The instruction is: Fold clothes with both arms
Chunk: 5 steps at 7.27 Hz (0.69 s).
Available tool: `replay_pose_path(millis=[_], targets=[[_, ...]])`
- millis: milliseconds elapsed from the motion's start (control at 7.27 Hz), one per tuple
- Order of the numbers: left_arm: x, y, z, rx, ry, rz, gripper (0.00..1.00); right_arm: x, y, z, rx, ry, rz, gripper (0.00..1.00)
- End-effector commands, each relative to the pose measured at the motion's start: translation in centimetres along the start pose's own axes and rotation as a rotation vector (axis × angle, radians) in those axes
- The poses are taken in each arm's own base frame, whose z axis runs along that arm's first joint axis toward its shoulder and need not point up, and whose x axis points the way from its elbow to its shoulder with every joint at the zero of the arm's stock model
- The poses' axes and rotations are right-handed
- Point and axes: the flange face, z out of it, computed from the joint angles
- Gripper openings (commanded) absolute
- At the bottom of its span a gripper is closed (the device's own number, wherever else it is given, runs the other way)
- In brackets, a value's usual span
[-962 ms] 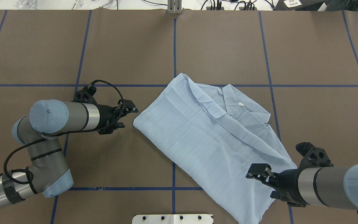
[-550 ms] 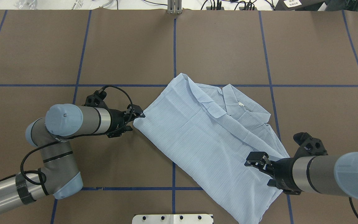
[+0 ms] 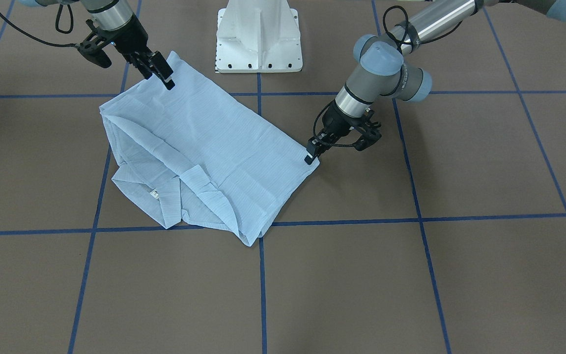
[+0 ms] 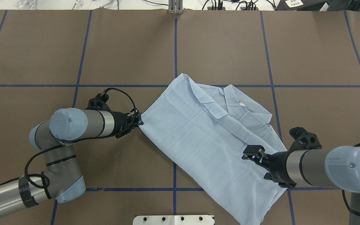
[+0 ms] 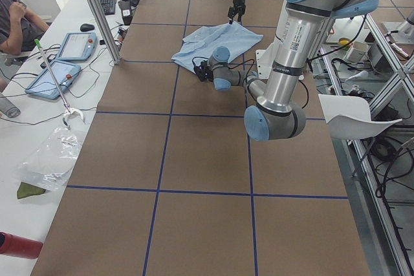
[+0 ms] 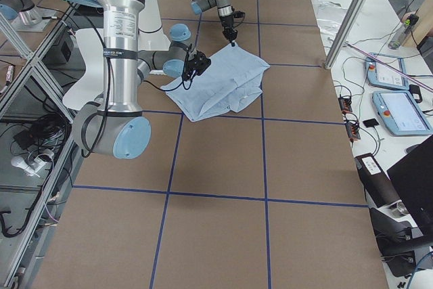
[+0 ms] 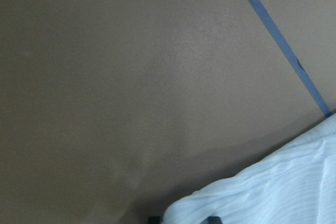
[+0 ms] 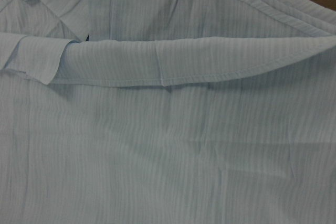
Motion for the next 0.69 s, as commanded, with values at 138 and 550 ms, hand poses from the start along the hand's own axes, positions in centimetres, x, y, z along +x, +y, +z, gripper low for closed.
replay_pose_path(millis=[138, 550], targets=[[3.1, -7.2, -1.4, 0.114, 0.025, 0.201, 0.00, -0.9, -0.8, -0.6, 0.013, -0.024, 0.012, 1.00], [10.7, -19.4, 4.7, 0.267, 0.023, 0.257, 0.00, -2.2, -0.2, -1.4, 0.004, -0.061, 0.012, 1.00]])
